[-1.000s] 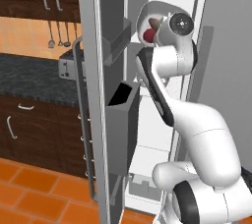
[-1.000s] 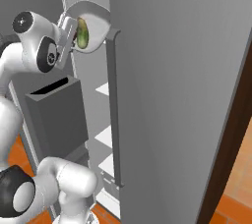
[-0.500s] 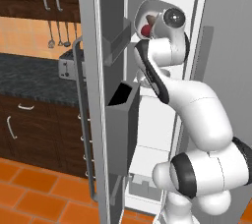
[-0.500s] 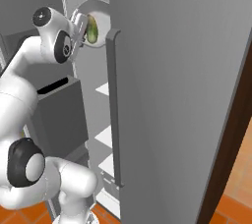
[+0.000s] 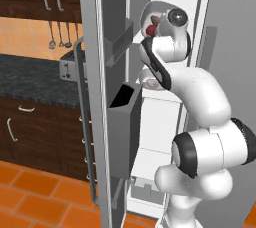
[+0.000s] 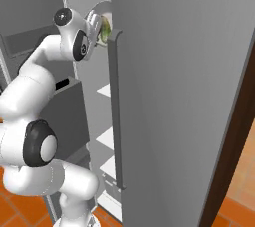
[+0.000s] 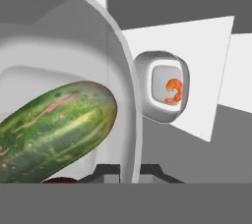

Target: Take the meat container that has the shrimp and place it on the second highest rack of the freezer. Then take the vegetable container that has the tomato and cucumber and place it on the highest rack of the freezer.

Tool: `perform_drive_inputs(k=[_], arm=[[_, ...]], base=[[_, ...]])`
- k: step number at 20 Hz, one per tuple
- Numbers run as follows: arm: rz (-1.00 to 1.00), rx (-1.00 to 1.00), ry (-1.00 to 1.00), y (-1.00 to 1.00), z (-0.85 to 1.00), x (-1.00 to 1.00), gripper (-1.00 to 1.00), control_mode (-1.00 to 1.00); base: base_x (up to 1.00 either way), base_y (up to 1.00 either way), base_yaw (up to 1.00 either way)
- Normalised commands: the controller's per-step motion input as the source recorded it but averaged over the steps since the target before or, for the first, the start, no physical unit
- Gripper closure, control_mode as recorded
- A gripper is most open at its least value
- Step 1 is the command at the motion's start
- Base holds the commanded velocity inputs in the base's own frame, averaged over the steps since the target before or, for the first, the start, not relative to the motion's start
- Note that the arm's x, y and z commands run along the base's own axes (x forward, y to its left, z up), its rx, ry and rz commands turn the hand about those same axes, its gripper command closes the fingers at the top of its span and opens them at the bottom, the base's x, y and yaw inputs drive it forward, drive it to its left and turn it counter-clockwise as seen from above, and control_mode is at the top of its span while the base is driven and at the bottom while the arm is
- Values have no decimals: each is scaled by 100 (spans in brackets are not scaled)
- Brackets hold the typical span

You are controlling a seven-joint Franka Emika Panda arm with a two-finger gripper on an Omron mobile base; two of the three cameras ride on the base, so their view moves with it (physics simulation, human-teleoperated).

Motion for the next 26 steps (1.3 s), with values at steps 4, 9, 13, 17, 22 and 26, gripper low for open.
perform_drive_inputs(k=[4, 9, 13, 17, 22, 26], arm=[[0, 0, 4, -11, -28, 60, 100, -100], [0, 0, 2, -10, -2, 72, 100, -100], [0, 0, 5, -16, -1, 81, 100, -100], [0, 0, 0, -1, -16, 51, 100, -100], [0, -2, -2, 3, -7, 39, -100, -100], [0, -5, -20, 7, 0, 9, -100, -100]], base=[[0, 0, 0], [0, 0, 0], [0, 0, 0], [0, 0, 0], [0, 0, 0], [0, 0, 0]])
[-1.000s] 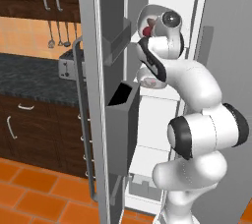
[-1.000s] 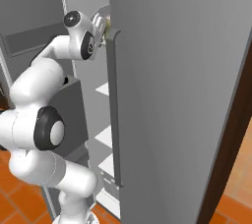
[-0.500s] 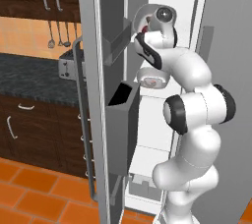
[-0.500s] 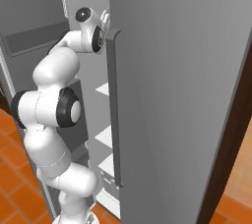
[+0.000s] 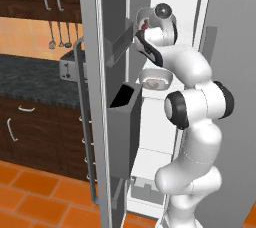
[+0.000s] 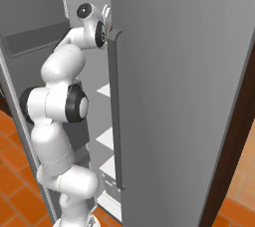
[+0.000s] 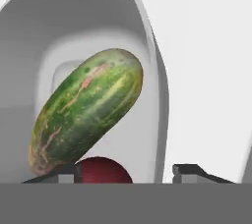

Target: Take the meat container that has the shrimp and place it on the second highest rack of the freezer. Then take the vegetable container that has the tomato and cucumber and place it on the highest rack of the freezer.

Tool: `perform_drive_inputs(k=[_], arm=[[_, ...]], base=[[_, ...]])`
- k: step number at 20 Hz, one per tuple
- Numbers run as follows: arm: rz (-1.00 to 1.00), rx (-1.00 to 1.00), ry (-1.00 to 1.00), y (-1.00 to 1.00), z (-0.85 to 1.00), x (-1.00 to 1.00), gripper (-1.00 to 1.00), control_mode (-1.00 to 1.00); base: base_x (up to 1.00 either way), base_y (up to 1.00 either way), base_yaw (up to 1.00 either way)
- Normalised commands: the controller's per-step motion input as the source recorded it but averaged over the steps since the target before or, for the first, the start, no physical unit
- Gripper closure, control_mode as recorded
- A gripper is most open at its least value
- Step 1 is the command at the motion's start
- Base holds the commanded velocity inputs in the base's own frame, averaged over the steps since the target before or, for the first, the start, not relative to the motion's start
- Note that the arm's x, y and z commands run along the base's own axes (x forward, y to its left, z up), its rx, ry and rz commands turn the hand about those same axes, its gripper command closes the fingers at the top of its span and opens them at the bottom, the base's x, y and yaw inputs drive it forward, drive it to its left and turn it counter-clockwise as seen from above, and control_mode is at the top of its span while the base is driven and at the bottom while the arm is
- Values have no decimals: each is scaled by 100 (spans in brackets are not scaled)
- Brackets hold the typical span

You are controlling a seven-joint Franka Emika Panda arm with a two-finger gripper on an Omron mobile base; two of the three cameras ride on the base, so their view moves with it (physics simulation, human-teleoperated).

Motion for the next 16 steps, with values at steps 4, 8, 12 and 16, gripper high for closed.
perform_drive_inputs(k=[4, 8, 12, 16], arm=[[0, 0, -20, 0, -11, -58, -100, -100], [0, 0, -17, 0, 6, -77, -100, -100], [2, 0, -2, 0, 2, -95, -100, -100], [2, 0, -1, 0, 4, -93, -100, -100]], base=[[0, 0, 0], [0, 0, 0], [0, 0, 0], [0, 0, 0]])
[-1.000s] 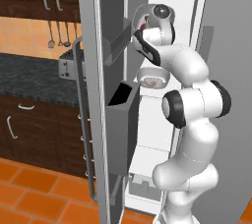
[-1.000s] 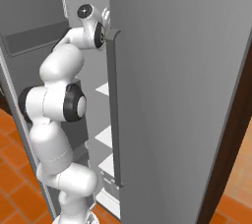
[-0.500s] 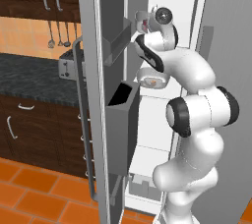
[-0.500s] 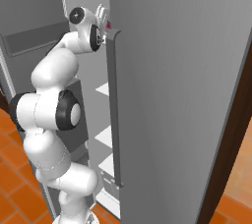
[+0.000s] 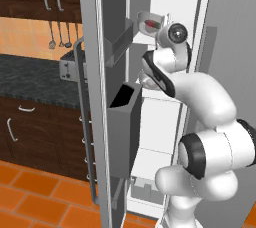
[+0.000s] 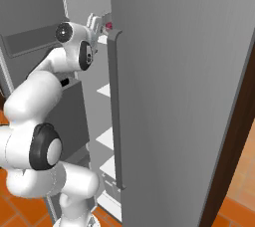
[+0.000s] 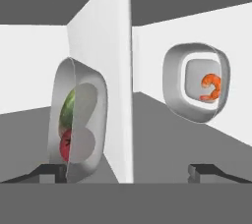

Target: Take the meat container that has the shrimp and place it on the second highest rack of the freezer. Then take the vegetable container that has the tomato and cucumber and place it on the highest rack of the freezer.

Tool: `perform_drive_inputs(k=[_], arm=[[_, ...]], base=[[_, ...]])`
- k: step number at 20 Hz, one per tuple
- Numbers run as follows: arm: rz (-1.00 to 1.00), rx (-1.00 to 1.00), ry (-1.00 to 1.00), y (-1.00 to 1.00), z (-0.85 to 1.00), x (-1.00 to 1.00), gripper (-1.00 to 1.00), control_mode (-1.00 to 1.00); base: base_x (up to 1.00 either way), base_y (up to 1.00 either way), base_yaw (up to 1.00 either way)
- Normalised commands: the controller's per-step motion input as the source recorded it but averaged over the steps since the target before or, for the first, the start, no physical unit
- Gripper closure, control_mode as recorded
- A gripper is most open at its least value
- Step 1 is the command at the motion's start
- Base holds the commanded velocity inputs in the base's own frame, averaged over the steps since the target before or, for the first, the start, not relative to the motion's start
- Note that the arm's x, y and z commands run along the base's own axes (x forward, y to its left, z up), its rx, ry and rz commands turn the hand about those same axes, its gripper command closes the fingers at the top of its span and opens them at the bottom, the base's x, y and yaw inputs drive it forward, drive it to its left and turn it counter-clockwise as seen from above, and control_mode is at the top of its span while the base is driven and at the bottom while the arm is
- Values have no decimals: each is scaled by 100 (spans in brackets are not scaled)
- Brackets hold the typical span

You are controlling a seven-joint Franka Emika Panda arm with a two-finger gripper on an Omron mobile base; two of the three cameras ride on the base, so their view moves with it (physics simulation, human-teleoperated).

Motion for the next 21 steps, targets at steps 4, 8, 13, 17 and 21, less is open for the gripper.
perform_drive_inputs(k=[4, 8, 13, 17, 21], arm=[[8, 7, 0, 0, 20, -100, -100, -100], [14, 0, 0, -7, 6, -100, -100, -100], [17, -7, 0, -4, -8, -100, -100, -100], [18, -8, 0, -11, -17, -100, -100, -100], [18, -6, -2, -31, -31, -100, -100, -100]], base=[[0, 0, 0], [0, 0, 0], [0, 0, 0], [0, 0, 0], [0, 0, 0]])
